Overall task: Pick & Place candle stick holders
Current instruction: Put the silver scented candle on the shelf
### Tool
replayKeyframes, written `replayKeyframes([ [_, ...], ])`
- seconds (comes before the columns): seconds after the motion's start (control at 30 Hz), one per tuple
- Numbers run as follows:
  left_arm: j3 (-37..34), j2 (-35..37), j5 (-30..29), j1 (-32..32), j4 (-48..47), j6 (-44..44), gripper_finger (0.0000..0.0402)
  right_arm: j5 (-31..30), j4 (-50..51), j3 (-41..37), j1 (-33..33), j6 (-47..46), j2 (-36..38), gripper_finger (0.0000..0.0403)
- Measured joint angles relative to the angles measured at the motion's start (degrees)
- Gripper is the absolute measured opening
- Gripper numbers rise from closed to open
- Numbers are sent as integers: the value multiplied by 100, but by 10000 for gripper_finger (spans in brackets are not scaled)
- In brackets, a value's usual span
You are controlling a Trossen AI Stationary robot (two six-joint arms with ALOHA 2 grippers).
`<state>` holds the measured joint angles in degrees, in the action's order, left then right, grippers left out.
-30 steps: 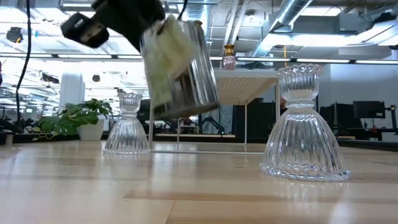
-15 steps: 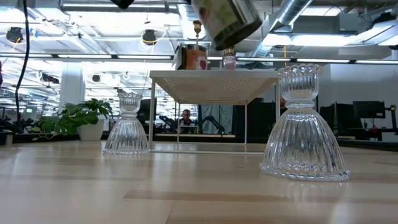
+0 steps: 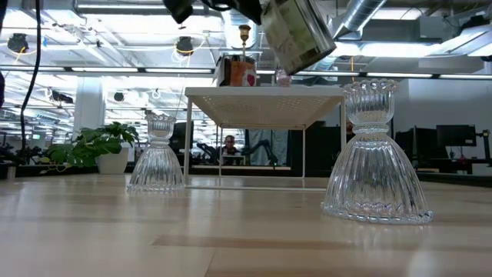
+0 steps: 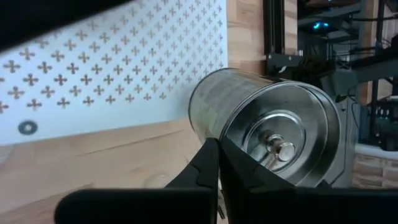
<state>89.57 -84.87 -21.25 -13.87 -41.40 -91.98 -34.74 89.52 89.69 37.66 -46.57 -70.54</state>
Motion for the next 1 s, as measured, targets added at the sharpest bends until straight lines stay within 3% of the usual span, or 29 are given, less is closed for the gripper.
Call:
replayKeyframes([
  [0.8, 27, -180, 357, 599, -55, -59, 0, -29, -152, 0, -12, -149, 0, 122],
  [0.9, 27, -180, 377, 599, -56, -50, 1, -465, -172, 0, -28, -17, 0, 129],
  [1.0, 27, -180, 371, 602, -56, -44, 1, -1677, -364, -11, -66, 211, 0, 142],
])
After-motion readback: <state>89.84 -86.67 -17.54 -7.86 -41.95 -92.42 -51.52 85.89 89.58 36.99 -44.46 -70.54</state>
